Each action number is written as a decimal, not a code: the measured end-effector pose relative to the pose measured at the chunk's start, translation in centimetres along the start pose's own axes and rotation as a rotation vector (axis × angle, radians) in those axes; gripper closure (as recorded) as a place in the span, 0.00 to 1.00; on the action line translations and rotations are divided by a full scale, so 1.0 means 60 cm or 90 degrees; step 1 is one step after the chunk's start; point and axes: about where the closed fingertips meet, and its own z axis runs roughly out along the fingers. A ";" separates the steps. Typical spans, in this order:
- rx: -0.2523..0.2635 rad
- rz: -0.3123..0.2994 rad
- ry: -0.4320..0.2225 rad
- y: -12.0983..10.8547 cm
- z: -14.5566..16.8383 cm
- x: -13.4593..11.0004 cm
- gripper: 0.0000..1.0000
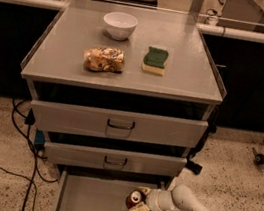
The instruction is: Pick coke can from bottom drawer and place on counter
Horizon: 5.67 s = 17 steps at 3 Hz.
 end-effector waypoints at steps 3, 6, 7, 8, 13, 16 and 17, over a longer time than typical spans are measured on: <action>-0.012 -0.011 -0.010 0.015 0.023 -0.007 0.85; -0.030 -0.030 -0.024 0.023 -0.030 -0.035 1.00; -0.063 -0.063 -0.032 0.033 -0.108 -0.094 1.00; -0.083 -0.105 -0.050 0.034 -0.215 -0.196 1.00; -0.067 -0.195 -0.091 0.075 -0.422 -0.411 1.00; -0.027 -0.198 -0.049 0.074 -0.628 -0.647 1.00; -0.044 -0.193 -0.046 0.068 -0.649 -0.676 1.00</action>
Offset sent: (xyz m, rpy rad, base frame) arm -0.0068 0.0196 -0.0083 0.0156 -0.0168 0.0327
